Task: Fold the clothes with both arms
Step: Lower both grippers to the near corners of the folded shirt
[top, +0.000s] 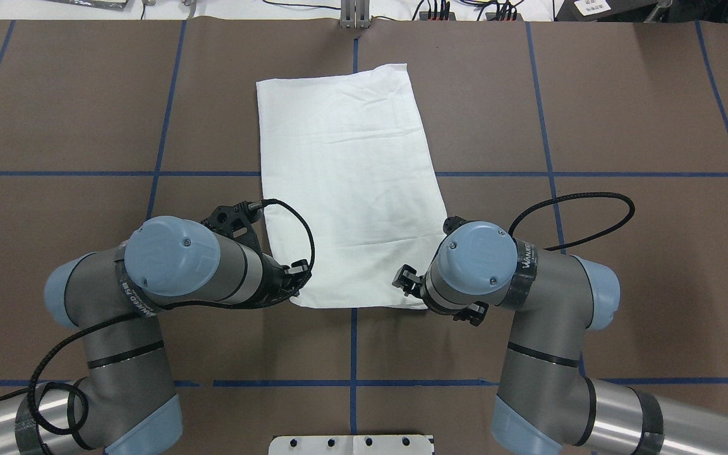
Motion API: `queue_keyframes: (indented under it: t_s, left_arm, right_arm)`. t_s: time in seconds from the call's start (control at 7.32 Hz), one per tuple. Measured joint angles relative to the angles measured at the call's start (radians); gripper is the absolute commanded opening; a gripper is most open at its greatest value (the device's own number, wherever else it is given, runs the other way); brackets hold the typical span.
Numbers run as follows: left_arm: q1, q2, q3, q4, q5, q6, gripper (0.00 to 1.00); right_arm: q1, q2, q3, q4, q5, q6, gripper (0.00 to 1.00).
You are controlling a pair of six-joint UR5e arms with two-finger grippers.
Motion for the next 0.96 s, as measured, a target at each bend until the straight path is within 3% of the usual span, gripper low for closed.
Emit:
queue_keyframes:
  t_s: [0.96]
  left_arm:
    - [0.000,0.000,0.003,-0.002,0.000,0.000,0.00]
  right_arm:
    - [-0.001,0.033,-0.071,0.006,-0.009,-0.007,0.99]
